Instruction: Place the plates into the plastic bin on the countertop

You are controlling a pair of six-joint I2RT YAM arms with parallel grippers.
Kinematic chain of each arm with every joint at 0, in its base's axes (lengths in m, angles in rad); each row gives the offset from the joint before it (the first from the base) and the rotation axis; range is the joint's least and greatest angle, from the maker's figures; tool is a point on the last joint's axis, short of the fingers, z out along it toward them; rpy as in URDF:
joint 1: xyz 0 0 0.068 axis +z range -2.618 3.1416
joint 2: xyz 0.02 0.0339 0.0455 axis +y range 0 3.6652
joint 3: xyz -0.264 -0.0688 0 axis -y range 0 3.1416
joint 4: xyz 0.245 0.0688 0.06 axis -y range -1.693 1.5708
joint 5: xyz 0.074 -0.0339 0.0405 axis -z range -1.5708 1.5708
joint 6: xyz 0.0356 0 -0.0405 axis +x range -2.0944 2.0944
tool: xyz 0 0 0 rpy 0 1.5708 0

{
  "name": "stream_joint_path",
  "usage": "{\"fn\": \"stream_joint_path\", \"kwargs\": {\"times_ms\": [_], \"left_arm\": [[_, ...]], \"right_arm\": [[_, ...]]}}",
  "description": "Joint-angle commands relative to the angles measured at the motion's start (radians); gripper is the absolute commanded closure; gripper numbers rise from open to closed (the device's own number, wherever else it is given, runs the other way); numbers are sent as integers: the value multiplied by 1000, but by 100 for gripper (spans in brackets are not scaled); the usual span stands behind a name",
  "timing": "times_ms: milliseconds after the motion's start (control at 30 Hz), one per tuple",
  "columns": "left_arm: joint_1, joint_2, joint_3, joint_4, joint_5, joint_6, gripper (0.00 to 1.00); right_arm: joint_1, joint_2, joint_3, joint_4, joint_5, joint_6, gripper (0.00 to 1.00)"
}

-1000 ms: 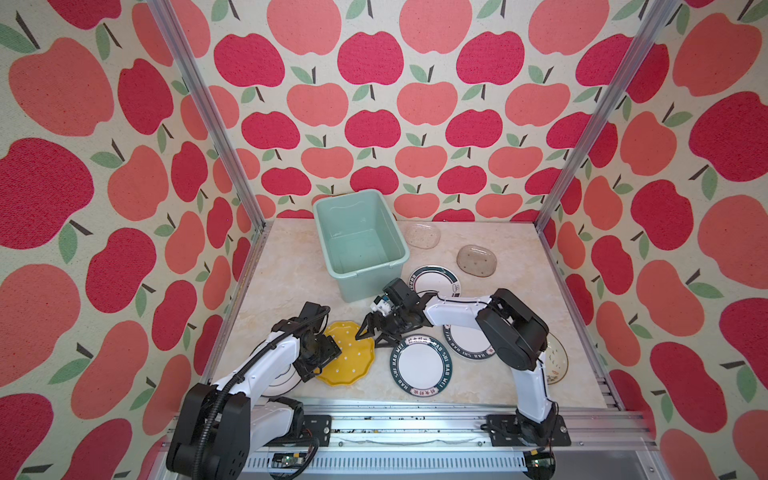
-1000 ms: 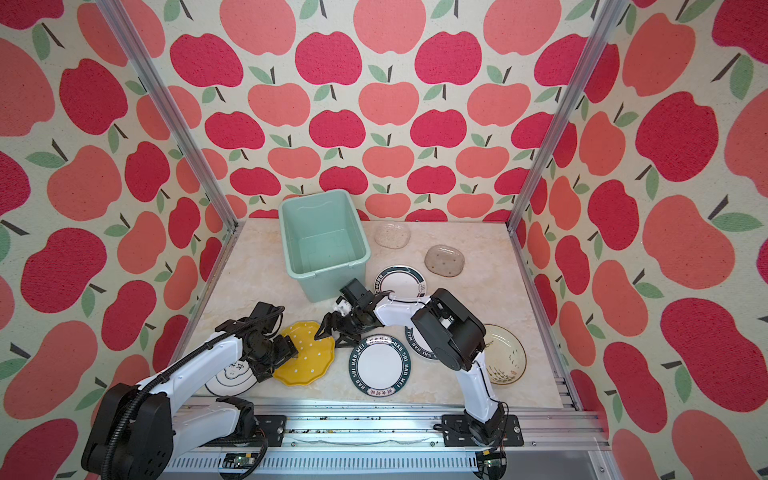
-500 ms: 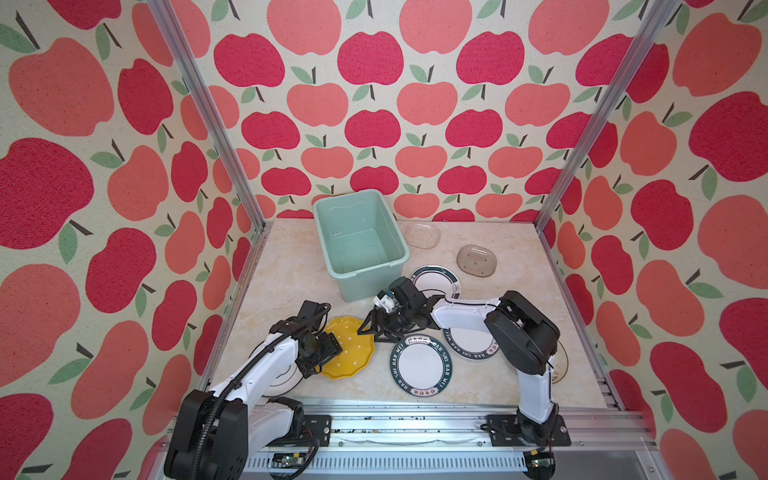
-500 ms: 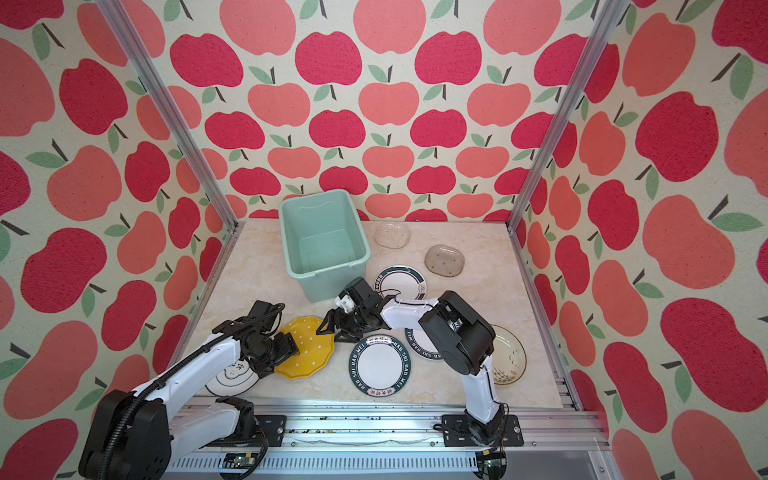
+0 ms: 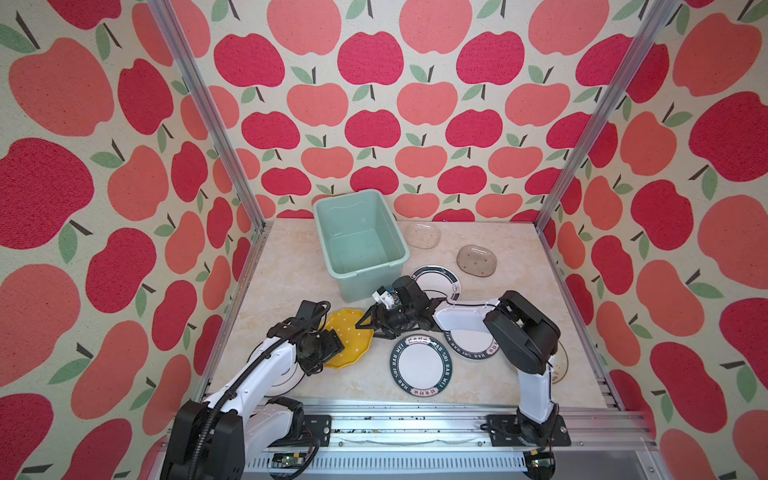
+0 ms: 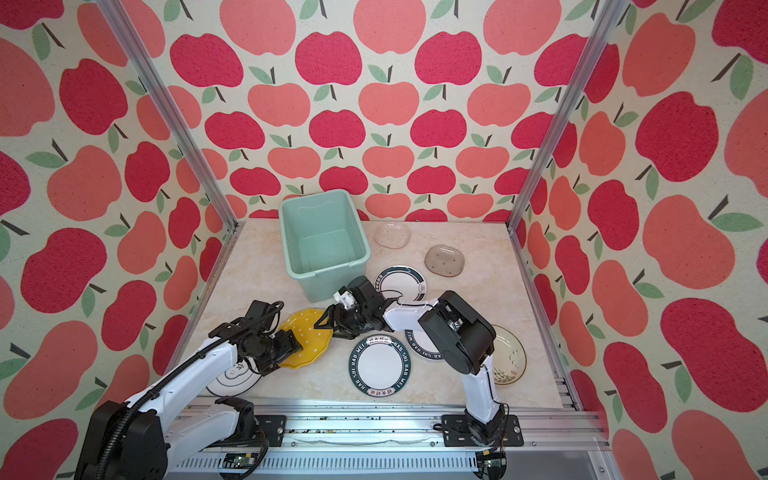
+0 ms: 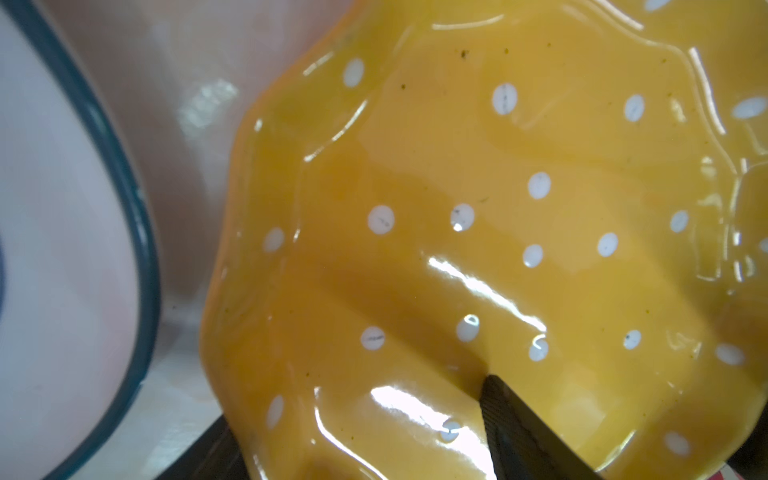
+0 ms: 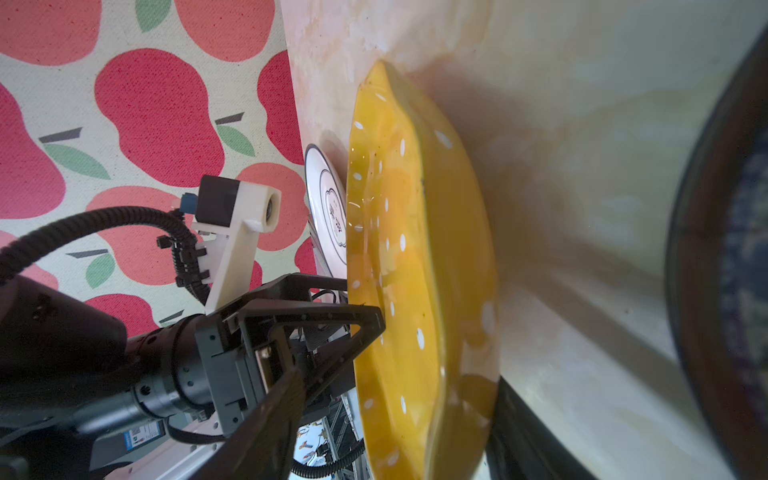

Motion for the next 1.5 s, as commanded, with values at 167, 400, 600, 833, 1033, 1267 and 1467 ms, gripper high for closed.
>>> {"fn": "stream_joint_path", "kwargs": {"times_ms": [167,400,600,833,1033,1267,1467], "left_arm": [[-17,-15,13,113,96,20,19],[-17,-28,11,94,76,20,19],[-16,-56,14,76,56,12,19],[-15,-92,47,27,10,9,19],[-14,-167,116,-63,-67,15,14],[-12,-237,298,-180,-184,64,3],[-10,-230,453,-202,-212,95,3]], "right_arm": [[25,-6,0,58,-93,31,38],[18,-15,-7,10,-72,24,53],[17,-33,9,-78,-54,-6,68],[26,-69,14,-156,-37,-23,81],[31,-138,28,-294,6,-52,89],[34,-277,31,-518,75,-120,91],[12,-417,44,-735,128,-206,91]]}}
